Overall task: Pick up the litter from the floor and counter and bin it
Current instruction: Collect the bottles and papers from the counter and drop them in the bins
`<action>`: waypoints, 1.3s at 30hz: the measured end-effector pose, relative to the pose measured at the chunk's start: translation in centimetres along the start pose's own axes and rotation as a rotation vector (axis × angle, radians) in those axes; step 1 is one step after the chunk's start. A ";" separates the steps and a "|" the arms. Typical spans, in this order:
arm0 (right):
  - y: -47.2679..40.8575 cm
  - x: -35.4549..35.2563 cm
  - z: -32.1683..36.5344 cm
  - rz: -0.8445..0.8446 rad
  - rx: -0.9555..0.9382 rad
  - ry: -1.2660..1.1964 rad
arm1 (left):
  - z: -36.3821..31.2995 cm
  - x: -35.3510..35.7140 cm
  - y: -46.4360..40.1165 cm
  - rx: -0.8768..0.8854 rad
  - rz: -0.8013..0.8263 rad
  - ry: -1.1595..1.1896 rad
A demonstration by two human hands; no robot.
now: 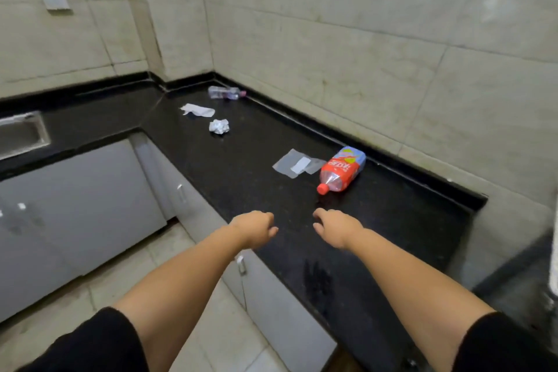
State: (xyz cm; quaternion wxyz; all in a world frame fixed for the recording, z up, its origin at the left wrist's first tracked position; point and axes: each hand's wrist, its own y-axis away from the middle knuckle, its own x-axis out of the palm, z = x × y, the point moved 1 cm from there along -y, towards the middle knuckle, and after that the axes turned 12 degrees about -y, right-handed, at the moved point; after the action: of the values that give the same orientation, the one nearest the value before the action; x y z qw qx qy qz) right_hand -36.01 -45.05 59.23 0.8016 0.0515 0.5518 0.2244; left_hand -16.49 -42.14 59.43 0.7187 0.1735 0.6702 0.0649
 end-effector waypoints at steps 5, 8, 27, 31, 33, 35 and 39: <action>-4.9 -1.5 -2.9 -0.036 0.110 -0.057 | 0.1 -1.9 -8.1 0.057 0.038 -0.008; -9.1 -1.6 -4.8 0.007 0.125 -0.080 | -1.0 -2.5 -13.2 0.066 0.014 0.005; -20.3 -1.1 -11.2 -0.339 0.129 -0.102 | -1.1 0.8 -30.9 0.056 -0.094 -0.168; -20.8 -1.6 -10.3 -0.396 0.074 -0.118 | 1.1 0.4 -28.4 -0.056 -0.047 0.181; -20.6 -2.4 -8.7 -0.365 0.073 -0.098 | 2.2 0.5 -26.0 -0.125 -0.062 0.286; -20.5 -2.5 -7.0 -0.396 0.027 -0.076 | 3.7 0.7 -23.3 -0.203 -0.099 0.336; -20.1 -1.0 -0.8 -0.353 -0.233 0.056 | 8.1 0.5 -16.3 -0.388 -0.160 0.389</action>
State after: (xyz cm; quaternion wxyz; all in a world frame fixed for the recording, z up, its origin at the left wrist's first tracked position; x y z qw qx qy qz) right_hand -30.92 -63.58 53.14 0.8133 -0.1453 0.5447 0.1440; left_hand -10.71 -58.52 53.82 0.5994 -0.0365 0.7820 0.1672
